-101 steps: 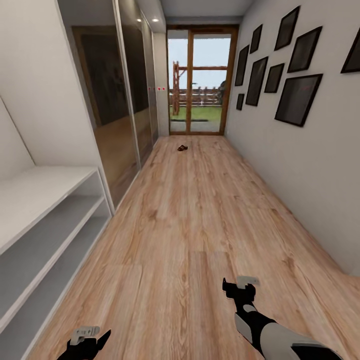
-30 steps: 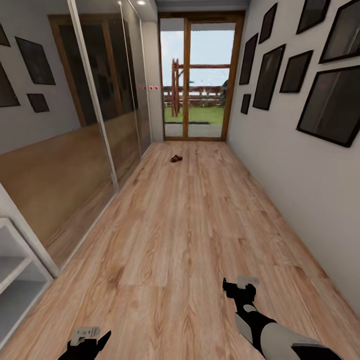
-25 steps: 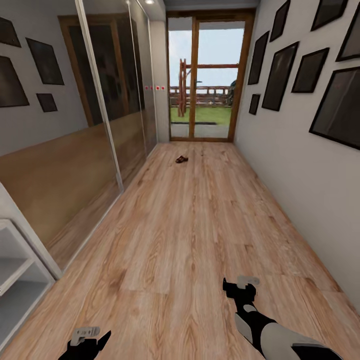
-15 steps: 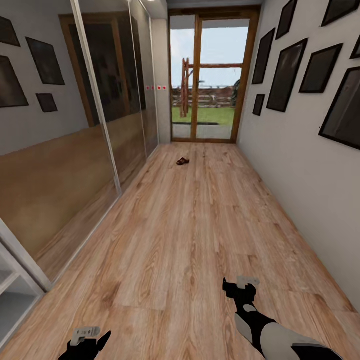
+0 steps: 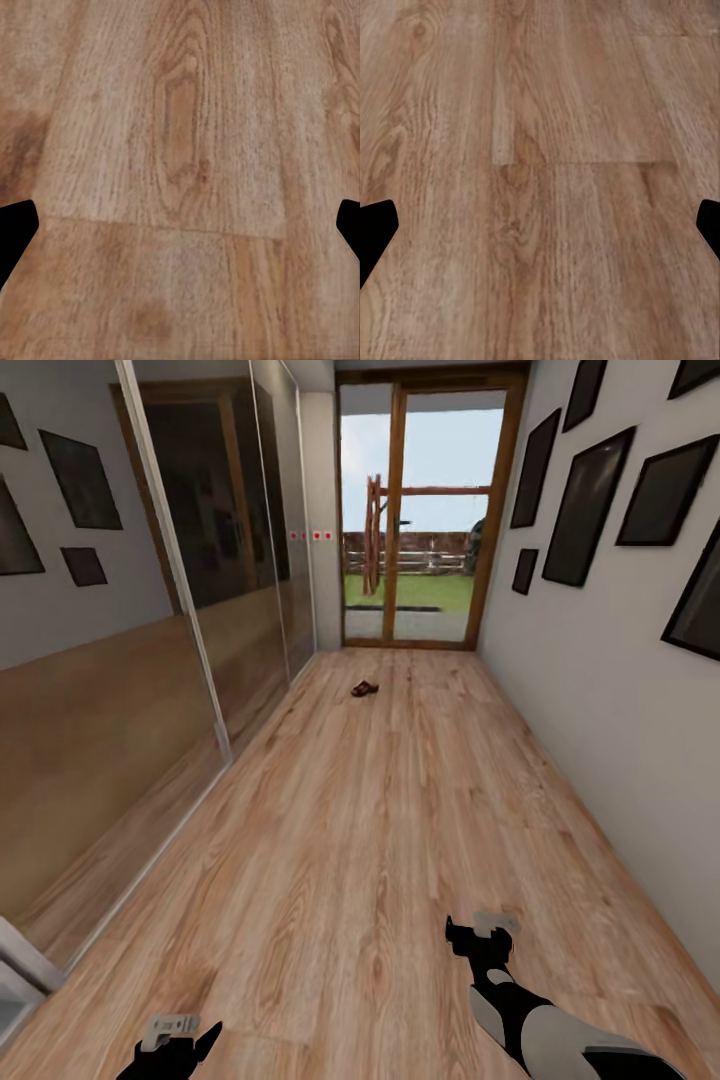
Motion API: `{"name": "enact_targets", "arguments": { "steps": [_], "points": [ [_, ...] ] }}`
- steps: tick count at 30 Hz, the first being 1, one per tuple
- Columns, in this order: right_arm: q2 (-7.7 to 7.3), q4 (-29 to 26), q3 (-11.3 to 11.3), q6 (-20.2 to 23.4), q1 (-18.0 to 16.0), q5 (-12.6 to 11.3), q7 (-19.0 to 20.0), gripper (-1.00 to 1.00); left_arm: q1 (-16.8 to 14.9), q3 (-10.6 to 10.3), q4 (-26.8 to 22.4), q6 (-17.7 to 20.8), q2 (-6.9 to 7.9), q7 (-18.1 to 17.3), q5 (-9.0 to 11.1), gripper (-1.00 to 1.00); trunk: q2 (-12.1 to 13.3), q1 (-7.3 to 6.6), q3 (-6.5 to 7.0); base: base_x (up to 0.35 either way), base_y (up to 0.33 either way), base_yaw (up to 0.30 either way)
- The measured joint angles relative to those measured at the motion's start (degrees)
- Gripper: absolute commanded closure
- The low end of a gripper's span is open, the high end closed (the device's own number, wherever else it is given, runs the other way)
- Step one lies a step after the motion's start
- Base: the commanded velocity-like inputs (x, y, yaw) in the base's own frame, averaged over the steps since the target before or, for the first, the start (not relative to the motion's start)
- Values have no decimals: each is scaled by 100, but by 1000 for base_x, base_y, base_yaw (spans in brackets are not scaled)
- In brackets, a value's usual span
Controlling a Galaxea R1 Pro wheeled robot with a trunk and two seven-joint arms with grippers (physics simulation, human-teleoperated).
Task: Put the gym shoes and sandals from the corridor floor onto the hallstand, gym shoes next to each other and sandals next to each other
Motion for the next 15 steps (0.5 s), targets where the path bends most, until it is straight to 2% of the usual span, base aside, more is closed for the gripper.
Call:
{"name": "enact_targets", "arguments": {
  "steps": [10, 15],
  "points": [
    [0, 1, 0, 0, 0, 0, 0, -100, 1, 0, -1, 0, 0, 0, 0, -100, 0, 0, 0, 348, -106, 240],
    [0, -1, 0, 0, 0, 0, 0, -100, -1, 0, 1, 0, 0, 0, 3, -100, 0, 0, 0, 348, -106, 70]
  ]
}}
